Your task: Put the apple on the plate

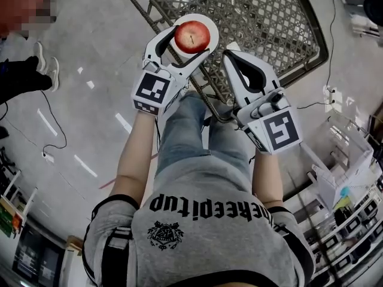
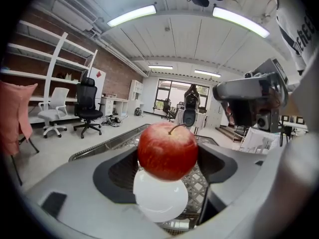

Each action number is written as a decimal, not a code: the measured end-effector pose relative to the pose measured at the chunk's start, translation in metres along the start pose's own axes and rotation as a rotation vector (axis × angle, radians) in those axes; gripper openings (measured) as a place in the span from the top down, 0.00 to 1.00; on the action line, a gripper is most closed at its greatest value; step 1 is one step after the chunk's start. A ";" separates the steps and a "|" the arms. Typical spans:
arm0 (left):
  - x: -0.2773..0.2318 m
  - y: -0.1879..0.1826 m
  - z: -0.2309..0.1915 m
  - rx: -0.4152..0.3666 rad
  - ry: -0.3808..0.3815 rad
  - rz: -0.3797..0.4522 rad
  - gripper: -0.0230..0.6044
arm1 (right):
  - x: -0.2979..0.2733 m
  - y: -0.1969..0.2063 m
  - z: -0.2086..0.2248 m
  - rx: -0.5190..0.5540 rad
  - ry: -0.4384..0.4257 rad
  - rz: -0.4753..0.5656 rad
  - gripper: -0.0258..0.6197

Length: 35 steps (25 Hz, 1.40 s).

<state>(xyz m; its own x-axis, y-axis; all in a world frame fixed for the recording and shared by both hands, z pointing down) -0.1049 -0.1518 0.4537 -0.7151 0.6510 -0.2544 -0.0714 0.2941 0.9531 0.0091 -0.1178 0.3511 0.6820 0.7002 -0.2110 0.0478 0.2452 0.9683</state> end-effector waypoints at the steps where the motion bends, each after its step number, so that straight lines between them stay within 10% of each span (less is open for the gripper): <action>1: -0.002 0.005 -0.002 0.001 -0.001 -0.005 0.33 | -0.001 0.003 0.001 0.000 -0.003 -0.009 0.95; 35: -0.038 0.086 -0.017 0.057 -0.024 -0.132 0.33 | -0.004 0.024 0.011 0.012 -0.015 -0.083 0.95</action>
<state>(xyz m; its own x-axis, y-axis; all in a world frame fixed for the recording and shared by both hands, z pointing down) -0.0957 -0.1635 0.5481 -0.6854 0.6204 -0.3812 -0.1236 0.4168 0.9005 0.0159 -0.1222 0.3767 0.6861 0.6679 -0.2885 0.1131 0.2939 0.9491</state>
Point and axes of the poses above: the fingertips, and each gripper's own axes: x backward along the fingers, z to its right, y out of its underside, the point moved 5 cm from there along x, backward along the fingers, and after that the axes turned 5 degrees about z, right-handed, at the moved point
